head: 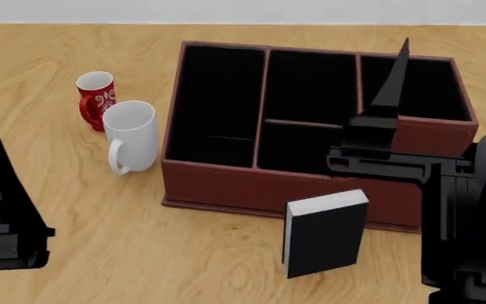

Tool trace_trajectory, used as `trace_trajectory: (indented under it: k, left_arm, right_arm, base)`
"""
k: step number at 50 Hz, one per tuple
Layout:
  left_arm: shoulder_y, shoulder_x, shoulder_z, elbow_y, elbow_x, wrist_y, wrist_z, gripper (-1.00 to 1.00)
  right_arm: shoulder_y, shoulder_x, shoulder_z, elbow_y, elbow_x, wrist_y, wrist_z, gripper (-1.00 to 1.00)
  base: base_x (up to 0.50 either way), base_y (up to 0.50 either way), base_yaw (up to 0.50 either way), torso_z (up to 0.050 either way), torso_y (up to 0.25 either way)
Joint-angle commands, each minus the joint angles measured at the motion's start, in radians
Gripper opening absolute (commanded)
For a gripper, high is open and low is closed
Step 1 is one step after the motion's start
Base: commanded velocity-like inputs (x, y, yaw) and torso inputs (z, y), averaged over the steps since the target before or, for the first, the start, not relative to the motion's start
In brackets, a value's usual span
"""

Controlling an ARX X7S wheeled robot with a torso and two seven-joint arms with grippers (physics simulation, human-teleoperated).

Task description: Pick up the book and place it in the right compartment of the caddy.

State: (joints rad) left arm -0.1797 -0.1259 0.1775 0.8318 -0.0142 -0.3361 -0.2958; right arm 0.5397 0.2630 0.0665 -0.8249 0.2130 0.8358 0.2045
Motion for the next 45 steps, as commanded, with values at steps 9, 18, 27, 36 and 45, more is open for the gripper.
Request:
trace_trajectory:
  k: [9, 18, 27, 36, 45]
  left_arm:
    - [-0.005, -0.021, 0.012, 0.005, 0.000, -0.003, -0.032, 1.00]
    - [-0.007, -0.027, 0.013, 0.002, -0.010, -0.006, -0.042, 1.00]
    - [-0.009, -0.034, 0.015, 0.000, -0.017, -0.007, -0.050, 1.00]
    - [-0.011, -0.041, 0.018, 0.001, -0.024, -0.006, -0.058, 1.00]
    - [-0.011, -0.046, 0.020, 0.001, -0.030, -0.005, -0.065, 1.00]
  right_arm:
    - [0.027, 0.012, -0.009, -0.018, 0.012, 0.030, 0.011, 1.00]
    - [0.020, 0.011, -0.009, -0.013, 0.017, 0.026, 0.014, 1.00]
    - [0.011, 0.013, -0.003, -0.014, 0.026, 0.018, 0.013, 1.00]
    - [0.003, 0.014, -0.002, -0.011, 0.031, 0.009, 0.015, 1.00]
    - [0.003, 0.015, -0.014, -0.003, 0.032, 0.000, 0.017, 1.00]
  base:
    - [0.37, -0.01, 0.00, 0.000, 0.000]
    - [0.30, -0.05, 0.00, 0.000, 0.000]
    - [0.02, -0.10, 0.00, 0.000, 0.000]
    - [0.00, -0.10, 0.00, 0.000, 0.000]
    - [0.01, -0.10, 0.00, 0.000, 0.000]
